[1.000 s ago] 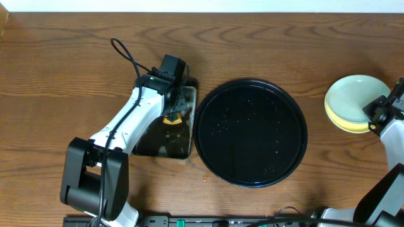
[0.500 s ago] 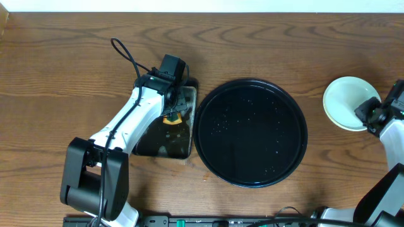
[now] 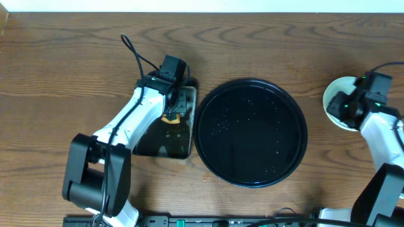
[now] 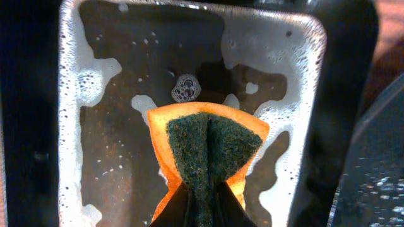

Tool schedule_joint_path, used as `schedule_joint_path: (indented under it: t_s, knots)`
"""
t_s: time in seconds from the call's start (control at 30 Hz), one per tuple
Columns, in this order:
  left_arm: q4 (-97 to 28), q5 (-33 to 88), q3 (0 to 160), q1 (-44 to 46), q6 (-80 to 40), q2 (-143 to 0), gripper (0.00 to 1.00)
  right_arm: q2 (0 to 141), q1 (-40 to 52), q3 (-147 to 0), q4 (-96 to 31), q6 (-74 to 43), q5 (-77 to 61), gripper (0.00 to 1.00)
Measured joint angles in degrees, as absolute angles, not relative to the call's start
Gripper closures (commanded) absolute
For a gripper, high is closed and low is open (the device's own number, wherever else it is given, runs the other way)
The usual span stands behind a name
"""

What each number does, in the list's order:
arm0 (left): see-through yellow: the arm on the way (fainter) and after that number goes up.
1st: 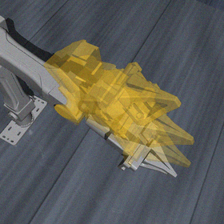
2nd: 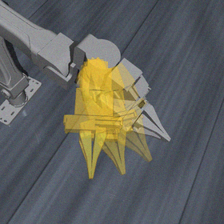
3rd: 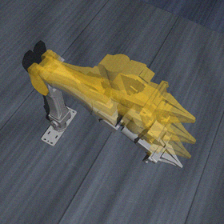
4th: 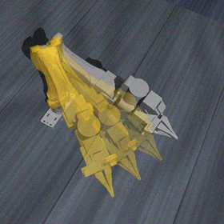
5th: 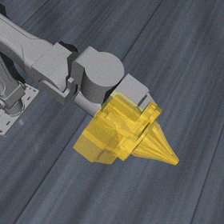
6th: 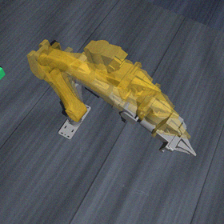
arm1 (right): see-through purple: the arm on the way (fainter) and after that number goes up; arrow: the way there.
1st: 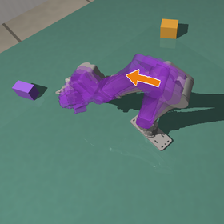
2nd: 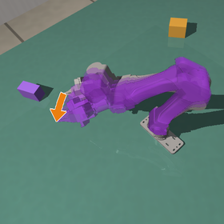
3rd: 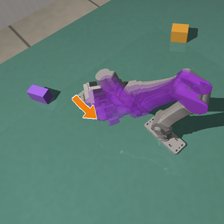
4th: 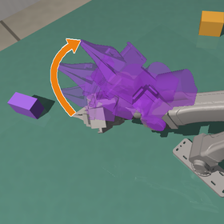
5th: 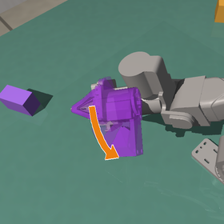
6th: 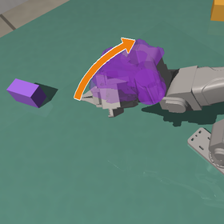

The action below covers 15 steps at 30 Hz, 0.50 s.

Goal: Clean dirty plates on tray and stack at the side
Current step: 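Release the green plate and raise the right gripper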

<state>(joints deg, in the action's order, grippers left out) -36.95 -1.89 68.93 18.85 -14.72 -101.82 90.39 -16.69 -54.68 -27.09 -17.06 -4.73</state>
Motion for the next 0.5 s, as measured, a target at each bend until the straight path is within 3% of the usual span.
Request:
schedule_joint_path:
  t_s: [0.17,0.4,0.5]
  knots:
    - [-36.6,-1.9,68.8,18.9,-13.0,-103.3,0.64,90.4,-11.0,-54.7,-27.9,-13.3,-5.0,0.64]
    - [-36.2,-1.8,68.8,18.9,-13.0,-103.4,0.61,90.4,-4.4,-54.7,-31.6,-9.0,-6.6,0.69]
    - [-37.0,-1.4,68.8,18.9,-13.0,-103.4,0.57,90.4,-1.4,-54.7,-32.0,-7.6,-7.1,0.61]
